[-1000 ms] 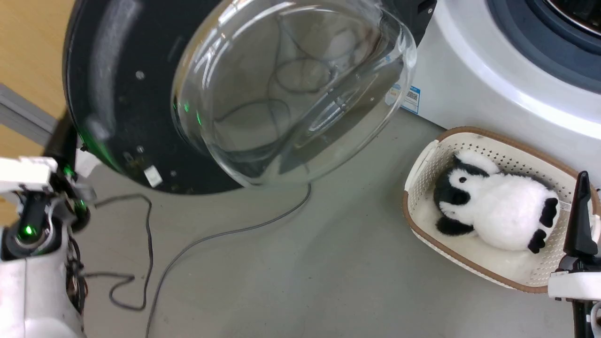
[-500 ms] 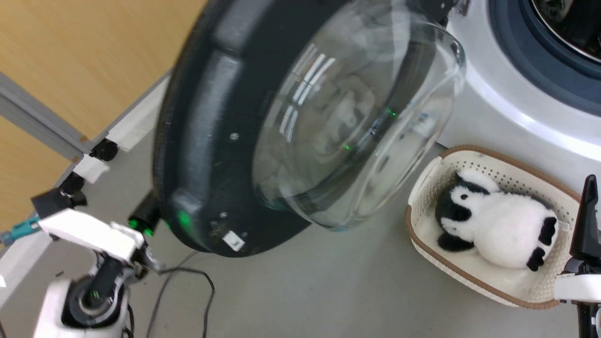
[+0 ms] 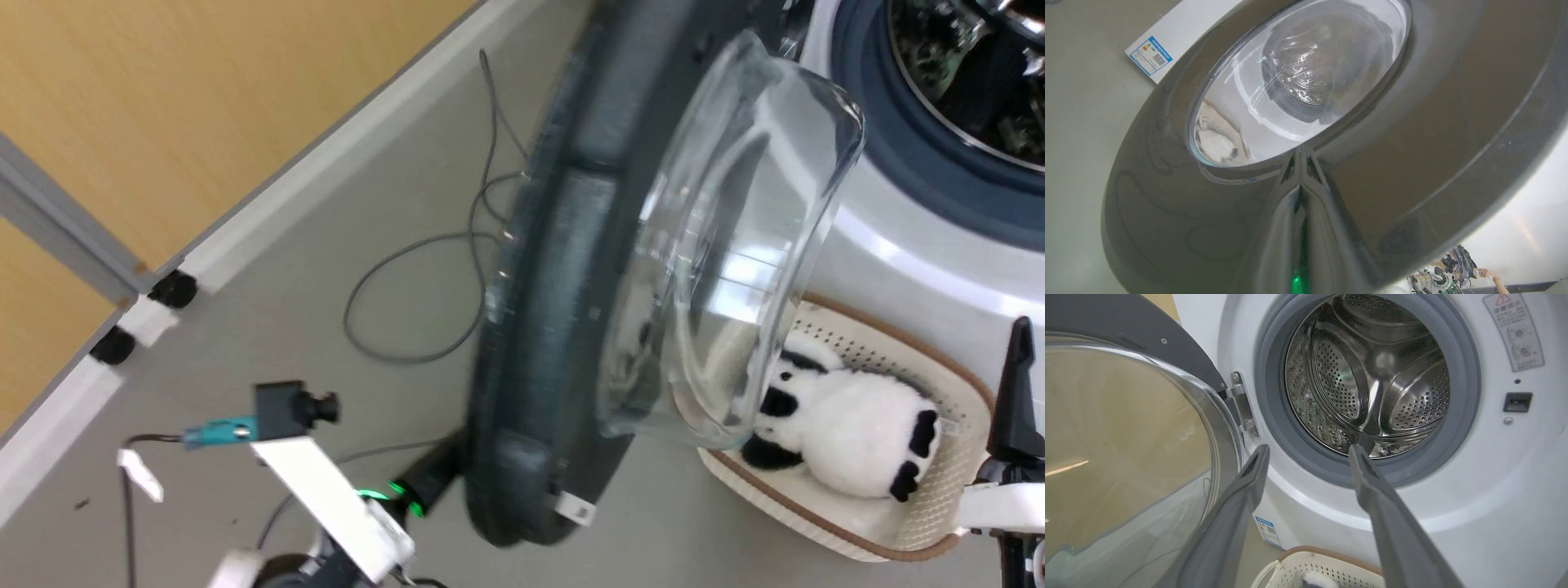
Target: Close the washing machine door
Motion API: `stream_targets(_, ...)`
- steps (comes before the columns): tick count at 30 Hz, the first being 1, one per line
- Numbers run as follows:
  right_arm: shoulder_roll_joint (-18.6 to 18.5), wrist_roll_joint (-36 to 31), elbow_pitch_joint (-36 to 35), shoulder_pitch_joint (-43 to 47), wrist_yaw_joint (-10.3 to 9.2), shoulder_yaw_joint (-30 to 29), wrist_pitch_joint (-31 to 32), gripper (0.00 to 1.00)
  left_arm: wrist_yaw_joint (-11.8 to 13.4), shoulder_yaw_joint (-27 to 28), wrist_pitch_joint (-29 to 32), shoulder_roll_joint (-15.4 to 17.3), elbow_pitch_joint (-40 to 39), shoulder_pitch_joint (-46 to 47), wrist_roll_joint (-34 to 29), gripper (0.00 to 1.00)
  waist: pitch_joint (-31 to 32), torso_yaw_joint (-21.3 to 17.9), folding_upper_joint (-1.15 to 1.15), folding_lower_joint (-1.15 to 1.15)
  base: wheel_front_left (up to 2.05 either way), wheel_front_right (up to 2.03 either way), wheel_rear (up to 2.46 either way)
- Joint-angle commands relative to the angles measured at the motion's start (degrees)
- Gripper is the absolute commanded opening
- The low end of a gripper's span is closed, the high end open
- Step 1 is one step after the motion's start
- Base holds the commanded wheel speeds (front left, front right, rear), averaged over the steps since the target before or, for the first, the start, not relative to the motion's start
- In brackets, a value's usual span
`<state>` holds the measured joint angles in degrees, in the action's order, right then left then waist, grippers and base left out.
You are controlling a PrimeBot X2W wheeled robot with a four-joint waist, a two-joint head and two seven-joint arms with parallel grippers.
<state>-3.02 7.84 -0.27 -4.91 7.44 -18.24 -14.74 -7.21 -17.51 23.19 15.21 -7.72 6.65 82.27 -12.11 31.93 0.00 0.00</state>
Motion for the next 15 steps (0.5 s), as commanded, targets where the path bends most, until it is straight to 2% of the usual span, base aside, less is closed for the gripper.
stream_targets(1,0.14,0.38,0.28,0.82,0.05,-0.33,-0.26,1.0,-0.27,-1.6,0.26,0.06,-0.91,-0.57,0.18,0.0,0.98,-1.26,0.0,0.0,0.0,0.0,0.0)
stream_targets(6,0.14,0.8,0.83,0.59,0.05,-0.51,-0.26,1.0,-0.27,-7.12,1.11,1.2,-2.35,0.42,0.21,0.0,2.26,-5.34,0.0,0.0,0.0,0.0,0.0)
stream_targets(15,0.14,1.84,2.56,0.46,0.05,-0.43,-0.26,1.0,-0.27,-13.48,-0.56,0.16,-0.48,4.08,1.04,0.0,4.23,-14.19,0.0,0.0,0.0,0.0,0.0)
